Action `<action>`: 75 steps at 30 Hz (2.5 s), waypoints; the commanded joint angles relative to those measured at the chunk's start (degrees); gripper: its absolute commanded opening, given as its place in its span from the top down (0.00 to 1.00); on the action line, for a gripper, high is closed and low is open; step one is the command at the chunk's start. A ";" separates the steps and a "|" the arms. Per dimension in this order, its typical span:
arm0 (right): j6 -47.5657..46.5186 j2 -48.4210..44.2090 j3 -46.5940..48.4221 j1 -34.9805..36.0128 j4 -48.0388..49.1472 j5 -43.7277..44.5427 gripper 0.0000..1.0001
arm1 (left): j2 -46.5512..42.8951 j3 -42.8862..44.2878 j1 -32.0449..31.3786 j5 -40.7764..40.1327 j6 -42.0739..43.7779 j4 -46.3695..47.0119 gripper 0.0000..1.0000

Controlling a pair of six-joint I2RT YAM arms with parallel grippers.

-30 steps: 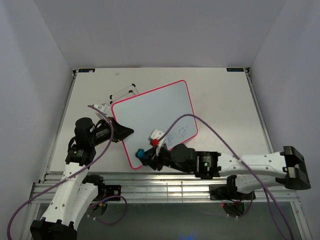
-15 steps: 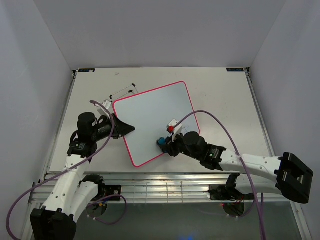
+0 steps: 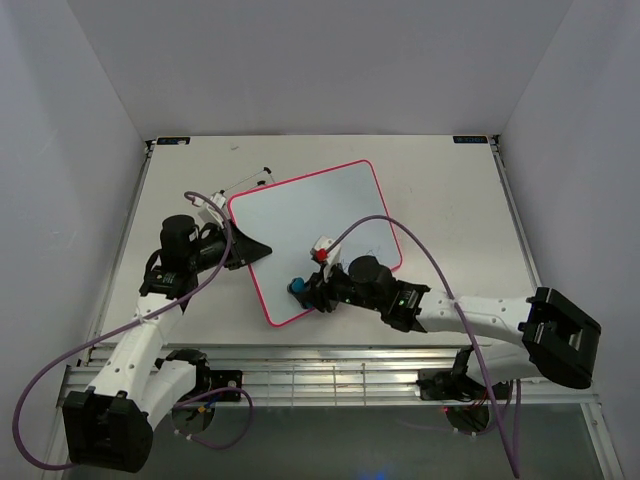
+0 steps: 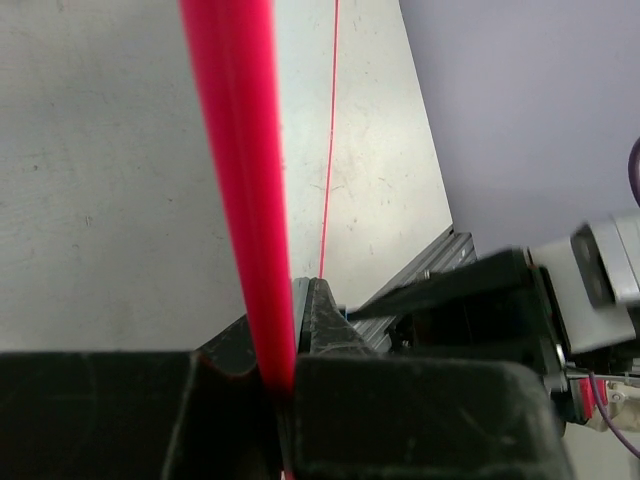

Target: Erase the whiteboard

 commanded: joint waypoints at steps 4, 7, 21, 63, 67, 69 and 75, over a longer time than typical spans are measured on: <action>2.47 -2.38 -6.97 -14.58 -5.42 -5.51 0.92 | 2.09 -0.59 -0.69 -8.31 7.32 -10.01 1.00; 3.18 -2.47 -9.96 -24.33 -5.16 -11.40 0.92 | 2.26 -0.58 -0.69 -8.04 7.41 -9.92 1.00; 3.09 9.83 -3.82 -51.34 -9.55 -13.18 0.92 | 4.02 -0.76 -1.57 -6.46 7.85 -9.66 1.00; 4.22 0.87 -11.97 -27.01 16.01 -23.64 0.92 | 3.85 -1.11 -1.66 -3.82 8.11 -8.43 1.00; 6.60 -0.88 -14.35 -18.32 20.68 -16.97 0.92 | 3.41 -1.20 -1.66 -4.00 8.11 -8.43 1.00; 8.44 -2.64 -15.06 -17.94 18.68 -8.37 0.92 | 3.14 -1.20 -1.66 -4.17 8.02 -8.43 1.00; 15.81 -9.06 -21.38 -20.22 13.66 16.52 0.92 | 2.79 -1.29 -1.75 -4.09 8.02 -8.43 1.00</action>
